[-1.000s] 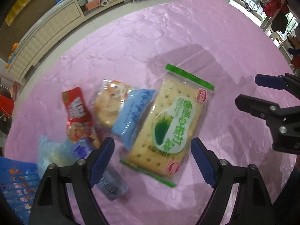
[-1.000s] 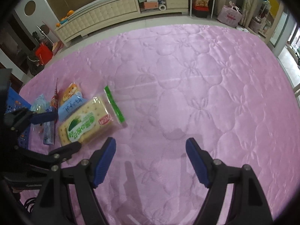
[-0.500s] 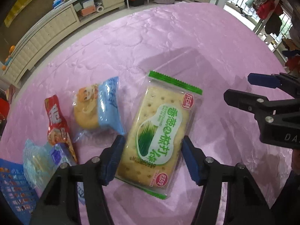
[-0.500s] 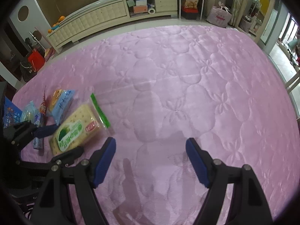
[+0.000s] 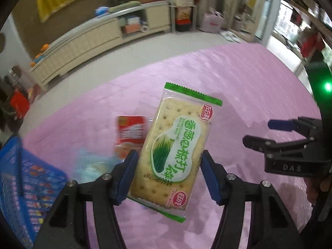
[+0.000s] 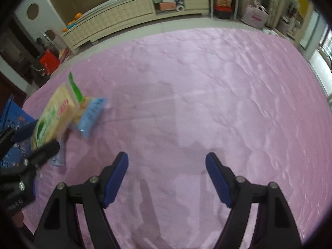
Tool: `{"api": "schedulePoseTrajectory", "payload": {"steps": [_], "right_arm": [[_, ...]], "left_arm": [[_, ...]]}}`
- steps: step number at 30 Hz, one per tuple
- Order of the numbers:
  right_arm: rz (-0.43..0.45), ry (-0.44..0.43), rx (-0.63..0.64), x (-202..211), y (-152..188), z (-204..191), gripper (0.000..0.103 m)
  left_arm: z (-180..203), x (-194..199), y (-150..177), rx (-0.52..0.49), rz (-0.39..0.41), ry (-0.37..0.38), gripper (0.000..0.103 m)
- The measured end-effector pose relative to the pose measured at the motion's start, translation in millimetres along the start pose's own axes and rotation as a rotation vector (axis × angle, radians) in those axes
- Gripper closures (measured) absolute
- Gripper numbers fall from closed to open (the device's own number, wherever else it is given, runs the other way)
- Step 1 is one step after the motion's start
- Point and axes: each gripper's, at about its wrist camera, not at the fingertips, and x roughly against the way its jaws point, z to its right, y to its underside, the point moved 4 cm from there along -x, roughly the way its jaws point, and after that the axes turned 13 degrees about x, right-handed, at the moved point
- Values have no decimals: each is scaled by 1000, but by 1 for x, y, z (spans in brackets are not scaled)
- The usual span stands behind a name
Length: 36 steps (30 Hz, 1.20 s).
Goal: Organize snacks
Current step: 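Grasp the green-labelled cracker pack with the left tool and lift it, then grasp the cartoon cookie pouch with the right tool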
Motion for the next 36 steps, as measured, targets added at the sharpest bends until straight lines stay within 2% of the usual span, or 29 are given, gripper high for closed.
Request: {"api": "schedulePoseTrajectory", "payload": {"steps": [4, 7, 13, 20, 25, 29, 31, 32, 33, 35, 36], "right_arm": [[14, -23, 90, -1, -22, -25, 22], [12, -39, 191, -4, -37, -43, 19], [0, -32, 371, -16, -57, -73, 16], [-24, -7, 694, -39, -68, -109, 15], [-67, -70, 788, -58, -70, -122, 15], [-96, -26, 859, -77, -76, -130, 15], [-96, -52, 869, -83, -77, -134, 15], [-98, -69, 872, -86, -78, -135, 17], [-98, -78, 877, -88, -79, -133, 25], [-107, -94, 884, -93, -81, -130, 30], [-102, -108, 882, -94, -84, -129, 41]], "left_arm": [[-33, 11, 0, 93, 17, -53, 44], [-51, 17, 1, 139, 17, -59, 44], [-69, 15, 0, 156, 25, -72, 44], [-64, -1, -9, 147, 33, -102, 44], [-63, -9, -6, 154, 9, -112, 44], [-61, -13, -6, 155, -5, -114, 44], [-59, -14, -3, 141, -5, -127, 44], [-59, -14, -5, 138, -7, -133, 44], [-60, -14, -5, 143, -10, -132, 44], [-58, -14, -3, 152, -15, -125, 44], [-58, -13, -2, 155, -16, -122, 44]]}}
